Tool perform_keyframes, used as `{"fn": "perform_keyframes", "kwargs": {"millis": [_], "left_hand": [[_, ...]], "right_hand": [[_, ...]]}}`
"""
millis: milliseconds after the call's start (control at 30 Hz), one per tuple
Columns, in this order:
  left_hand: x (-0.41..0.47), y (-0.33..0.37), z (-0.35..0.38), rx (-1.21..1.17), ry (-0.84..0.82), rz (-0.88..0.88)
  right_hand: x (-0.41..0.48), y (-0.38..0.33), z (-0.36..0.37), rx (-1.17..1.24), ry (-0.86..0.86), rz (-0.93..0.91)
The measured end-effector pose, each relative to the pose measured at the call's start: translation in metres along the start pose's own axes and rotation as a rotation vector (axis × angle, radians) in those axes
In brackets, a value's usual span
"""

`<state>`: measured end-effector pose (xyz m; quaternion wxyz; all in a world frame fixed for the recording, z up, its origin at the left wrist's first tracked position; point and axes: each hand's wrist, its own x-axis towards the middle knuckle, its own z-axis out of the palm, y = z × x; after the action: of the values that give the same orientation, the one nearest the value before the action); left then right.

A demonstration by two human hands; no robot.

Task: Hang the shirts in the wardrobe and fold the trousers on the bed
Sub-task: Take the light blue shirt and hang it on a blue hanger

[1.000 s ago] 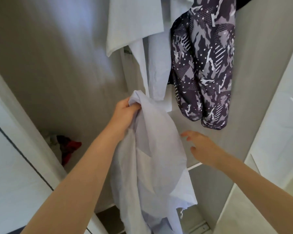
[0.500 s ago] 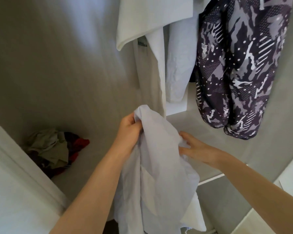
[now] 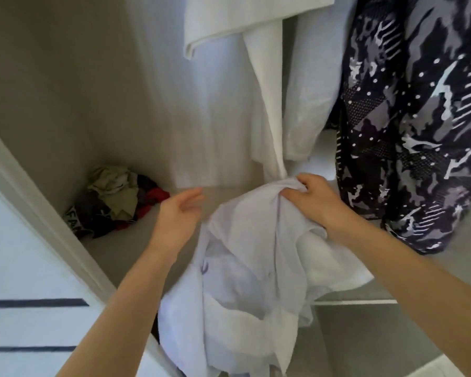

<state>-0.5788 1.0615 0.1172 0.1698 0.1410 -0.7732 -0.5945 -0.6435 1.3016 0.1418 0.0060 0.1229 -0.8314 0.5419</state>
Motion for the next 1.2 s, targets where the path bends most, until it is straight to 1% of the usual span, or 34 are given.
{"fn": "perform_keyframes", "kwargs": {"millis": [33,100,167,200,233,267,333,400,467,600,700,800,1000,1067,1200], "left_hand": [[-0.012,0.000,0.006,0.000,-0.044,0.027],[-0.042,0.009,0.023,0.006,-0.197,0.058],[-0.070,0.020,0.042,0.085,-0.353,0.104],[-0.081,0.023,0.052,0.107,-0.389,0.113],[-0.088,0.025,0.059,0.115,-0.383,0.101],[-0.092,0.026,0.066,0.133,-0.339,0.078],[-0.097,0.029,0.071,0.235,-0.201,0.034],[-0.097,0.027,0.066,0.335,-0.065,0.050],[-0.097,0.025,0.052,0.353,0.032,0.078],[-0.095,0.031,0.022,0.255,0.065,0.116],[-0.097,0.050,0.008,0.230,0.077,0.180],[-0.097,0.065,-0.005,0.227,0.063,0.198],[-0.095,0.087,-0.017,0.223,0.060,0.197],[-0.092,0.092,-0.019,0.240,0.076,0.197],[-0.086,0.097,-0.024,0.162,0.118,0.178]], "right_hand": [[0.000,-0.002,0.003,0.007,-0.027,-0.003],[-0.002,-0.005,0.011,0.031,-0.065,-0.043],[-0.008,-0.010,0.019,0.035,-0.089,-0.109],[-0.011,-0.012,0.023,0.026,-0.101,-0.143],[-0.015,-0.015,0.027,0.023,-0.108,-0.166],[-0.019,-0.017,0.030,0.024,-0.110,-0.191],[-0.025,-0.022,0.032,0.031,-0.122,-0.241],[-0.026,-0.027,0.030,0.028,-0.156,-0.280],[-0.024,-0.031,0.023,0.011,-0.175,-0.309],[-0.018,-0.034,0.012,0.003,-0.195,-0.306],[-0.020,-0.031,0.009,-0.038,-0.202,-0.309],[-0.023,-0.029,0.004,-0.093,-0.205,-0.319],[-0.024,-0.034,0.002,-0.167,-0.159,-0.343],[-0.027,-0.034,0.004,-0.204,-0.129,-0.380],[-0.037,-0.029,0.007,-0.236,-0.071,-0.463]]}}
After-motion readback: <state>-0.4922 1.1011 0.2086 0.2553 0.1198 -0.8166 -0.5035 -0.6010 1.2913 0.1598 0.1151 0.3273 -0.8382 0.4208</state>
